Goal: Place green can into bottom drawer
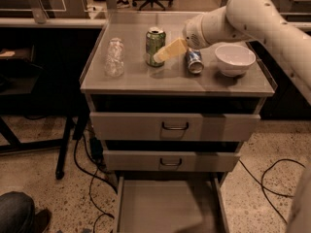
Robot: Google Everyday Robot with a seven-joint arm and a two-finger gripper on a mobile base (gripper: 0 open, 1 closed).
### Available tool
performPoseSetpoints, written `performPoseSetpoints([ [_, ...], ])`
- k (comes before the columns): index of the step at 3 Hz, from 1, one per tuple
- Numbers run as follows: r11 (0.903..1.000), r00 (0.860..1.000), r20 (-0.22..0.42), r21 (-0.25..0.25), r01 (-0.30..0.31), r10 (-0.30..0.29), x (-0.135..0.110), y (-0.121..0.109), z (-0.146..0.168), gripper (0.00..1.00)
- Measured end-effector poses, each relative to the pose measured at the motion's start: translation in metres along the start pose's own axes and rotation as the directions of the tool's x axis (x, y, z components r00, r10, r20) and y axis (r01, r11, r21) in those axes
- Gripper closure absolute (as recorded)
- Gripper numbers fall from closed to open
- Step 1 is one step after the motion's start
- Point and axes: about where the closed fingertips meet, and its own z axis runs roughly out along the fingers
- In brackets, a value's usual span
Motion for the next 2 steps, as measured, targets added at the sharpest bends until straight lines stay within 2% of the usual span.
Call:
performPoseSetpoints([
  [2, 0.9975, 0.999, 0.006, -0.064, -0.031, 0.032, 0.005, -0.011, 0.064, 0.00],
])
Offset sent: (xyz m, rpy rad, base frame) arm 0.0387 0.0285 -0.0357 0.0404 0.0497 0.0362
